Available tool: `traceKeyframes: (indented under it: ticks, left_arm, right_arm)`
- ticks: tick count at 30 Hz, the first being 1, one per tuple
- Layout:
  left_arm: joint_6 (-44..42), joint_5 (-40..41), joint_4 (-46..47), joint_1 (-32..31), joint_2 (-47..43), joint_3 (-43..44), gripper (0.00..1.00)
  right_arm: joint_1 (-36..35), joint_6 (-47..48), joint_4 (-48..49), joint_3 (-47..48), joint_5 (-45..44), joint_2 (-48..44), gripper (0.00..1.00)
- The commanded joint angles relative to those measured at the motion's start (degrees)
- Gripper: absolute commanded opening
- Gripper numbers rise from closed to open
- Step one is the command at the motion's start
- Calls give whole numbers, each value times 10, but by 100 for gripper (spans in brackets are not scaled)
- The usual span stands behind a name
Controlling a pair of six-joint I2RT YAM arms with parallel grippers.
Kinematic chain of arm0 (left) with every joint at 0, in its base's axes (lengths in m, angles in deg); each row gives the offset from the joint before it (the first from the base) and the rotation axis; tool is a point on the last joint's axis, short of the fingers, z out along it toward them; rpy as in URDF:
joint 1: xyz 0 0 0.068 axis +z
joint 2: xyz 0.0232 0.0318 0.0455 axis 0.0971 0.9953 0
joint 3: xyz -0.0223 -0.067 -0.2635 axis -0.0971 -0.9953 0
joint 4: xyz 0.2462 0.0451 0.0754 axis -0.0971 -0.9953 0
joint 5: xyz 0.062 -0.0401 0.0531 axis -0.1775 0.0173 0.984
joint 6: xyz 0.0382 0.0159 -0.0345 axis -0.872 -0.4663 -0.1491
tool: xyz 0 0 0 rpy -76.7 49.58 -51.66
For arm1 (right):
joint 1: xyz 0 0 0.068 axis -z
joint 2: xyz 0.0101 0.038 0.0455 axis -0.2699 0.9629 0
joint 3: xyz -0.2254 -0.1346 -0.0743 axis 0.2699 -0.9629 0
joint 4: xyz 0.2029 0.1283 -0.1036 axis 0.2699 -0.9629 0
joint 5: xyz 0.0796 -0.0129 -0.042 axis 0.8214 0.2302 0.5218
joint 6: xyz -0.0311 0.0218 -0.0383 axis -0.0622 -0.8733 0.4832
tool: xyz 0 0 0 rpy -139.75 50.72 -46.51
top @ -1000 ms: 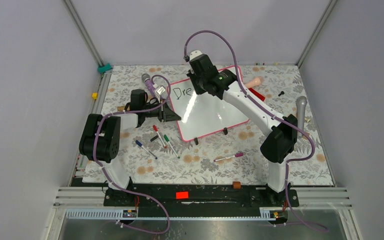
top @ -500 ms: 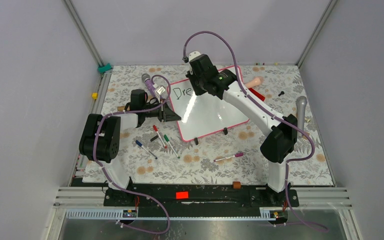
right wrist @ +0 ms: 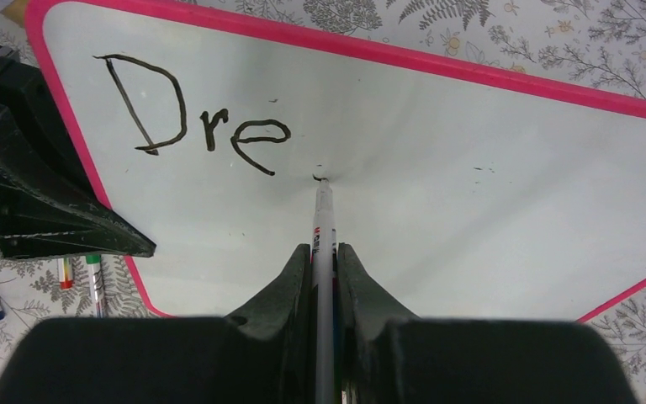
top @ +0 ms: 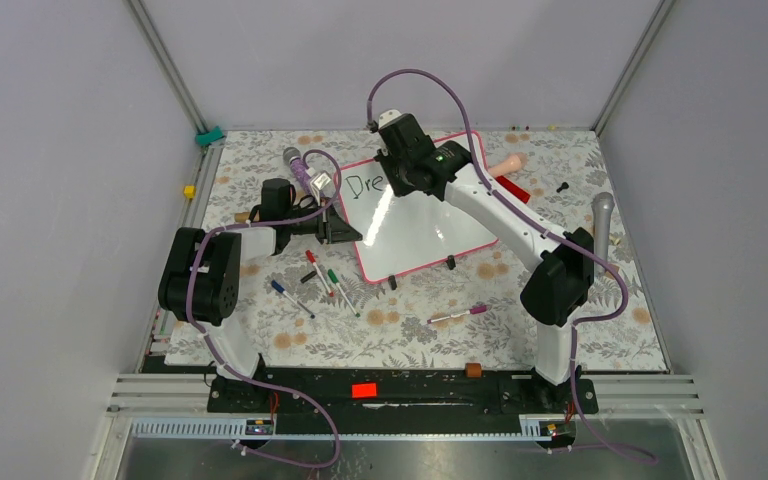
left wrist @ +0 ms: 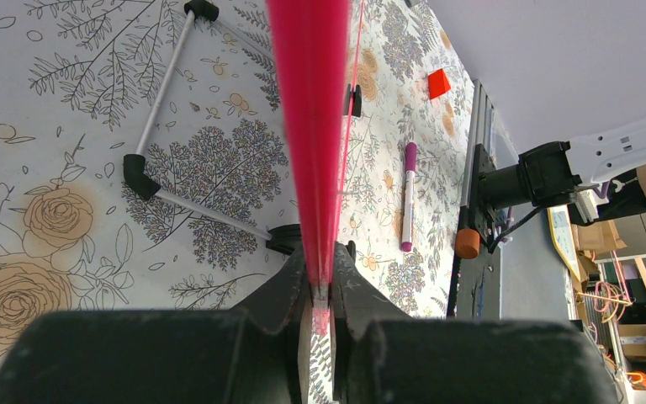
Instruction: Write a sentence on the whiteboard
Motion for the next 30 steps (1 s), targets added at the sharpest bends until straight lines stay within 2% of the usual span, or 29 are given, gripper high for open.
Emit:
traceKeyframes:
  ticks: [1,14,21,30]
  left_arm:
    - [-26,76,-21,-1,17,4,0]
    - [-26,76,-21,-1,18,5,0]
    - [-26,76,-22,-1,18,5,0]
    - [-26,77,-22,-1,18,4,0]
  right_arm:
    - [4,-1,1,19,-30,-2,0]
    - [4,-9,15,53,-52,17,0]
    - [4,-10,15,66,-22,31,0]
    - [3,-6,15,28,17,13,0]
